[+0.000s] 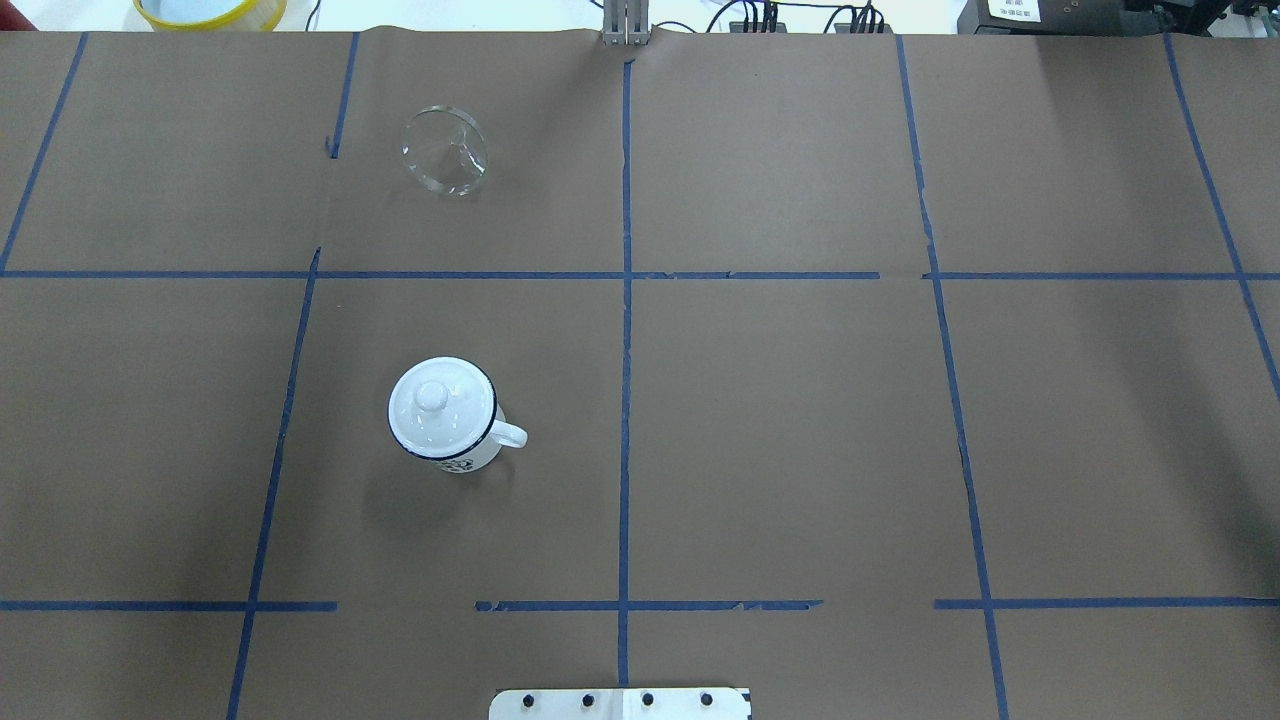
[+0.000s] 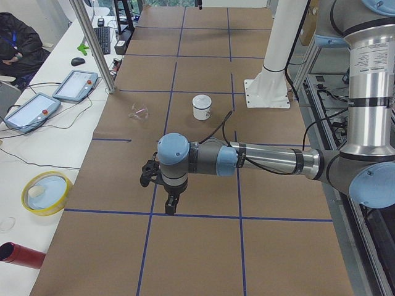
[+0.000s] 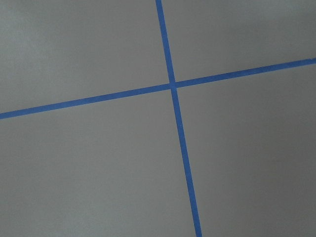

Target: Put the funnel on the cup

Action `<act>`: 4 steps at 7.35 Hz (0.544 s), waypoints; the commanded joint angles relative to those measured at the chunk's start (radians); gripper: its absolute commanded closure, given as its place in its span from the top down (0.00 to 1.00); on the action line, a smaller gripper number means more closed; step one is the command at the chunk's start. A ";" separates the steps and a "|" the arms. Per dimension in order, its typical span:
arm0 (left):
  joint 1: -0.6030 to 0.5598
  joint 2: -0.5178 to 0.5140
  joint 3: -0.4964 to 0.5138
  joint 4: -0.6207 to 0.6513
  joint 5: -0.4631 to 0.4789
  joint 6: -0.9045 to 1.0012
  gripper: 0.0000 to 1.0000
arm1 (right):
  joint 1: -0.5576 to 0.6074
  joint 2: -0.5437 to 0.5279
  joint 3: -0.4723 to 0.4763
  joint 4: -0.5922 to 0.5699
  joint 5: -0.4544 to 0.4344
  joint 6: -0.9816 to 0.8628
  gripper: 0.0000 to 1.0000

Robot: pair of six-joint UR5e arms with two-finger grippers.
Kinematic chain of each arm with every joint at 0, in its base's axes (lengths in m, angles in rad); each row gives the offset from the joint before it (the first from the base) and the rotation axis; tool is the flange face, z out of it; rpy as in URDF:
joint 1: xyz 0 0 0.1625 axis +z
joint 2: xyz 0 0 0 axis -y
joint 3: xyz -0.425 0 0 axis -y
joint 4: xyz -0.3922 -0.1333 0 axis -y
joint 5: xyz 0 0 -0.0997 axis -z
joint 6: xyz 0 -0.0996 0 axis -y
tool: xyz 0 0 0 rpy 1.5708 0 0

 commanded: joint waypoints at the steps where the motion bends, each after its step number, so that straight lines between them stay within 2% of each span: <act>1: 0.000 0.001 -0.007 0.000 -0.001 0.004 1.00 | 0.000 0.001 0.000 0.000 0.000 0.000 1.00; 4: 0.003 0.000 -0.009 0.001 0.004 0.001 1.00 | 0.000 0.000 0.000 0.000 0.000 0.000 1.00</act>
